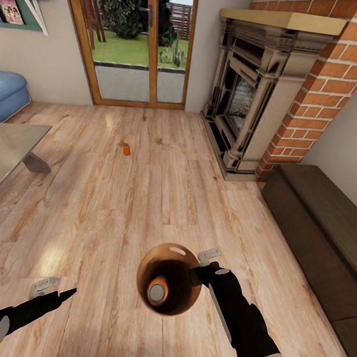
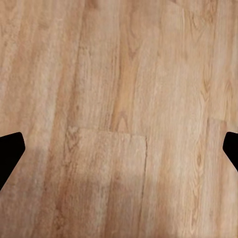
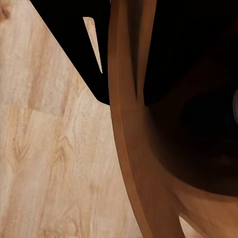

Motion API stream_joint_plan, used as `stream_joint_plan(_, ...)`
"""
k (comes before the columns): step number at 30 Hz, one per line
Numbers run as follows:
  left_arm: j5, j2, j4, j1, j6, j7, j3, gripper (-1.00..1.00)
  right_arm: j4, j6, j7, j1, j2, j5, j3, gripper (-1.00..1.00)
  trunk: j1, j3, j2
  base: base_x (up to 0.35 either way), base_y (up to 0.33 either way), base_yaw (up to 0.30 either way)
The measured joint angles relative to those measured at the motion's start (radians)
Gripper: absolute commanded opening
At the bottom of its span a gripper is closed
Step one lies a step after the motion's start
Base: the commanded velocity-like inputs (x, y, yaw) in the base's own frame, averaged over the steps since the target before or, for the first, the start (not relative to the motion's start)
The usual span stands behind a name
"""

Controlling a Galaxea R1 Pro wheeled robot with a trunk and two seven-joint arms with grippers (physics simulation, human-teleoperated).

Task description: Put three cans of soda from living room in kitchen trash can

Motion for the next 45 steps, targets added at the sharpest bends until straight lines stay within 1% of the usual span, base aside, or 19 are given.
stream_joint_plan(45,0.000,0.000,0.001,0.000,0.000,0.000,0.000,1.00,0.000,-0.002,0.000,0.001,0.000,-0.002,0.001,-1.00,0.000,0.073,0.000,0.000,0.000,0.000)
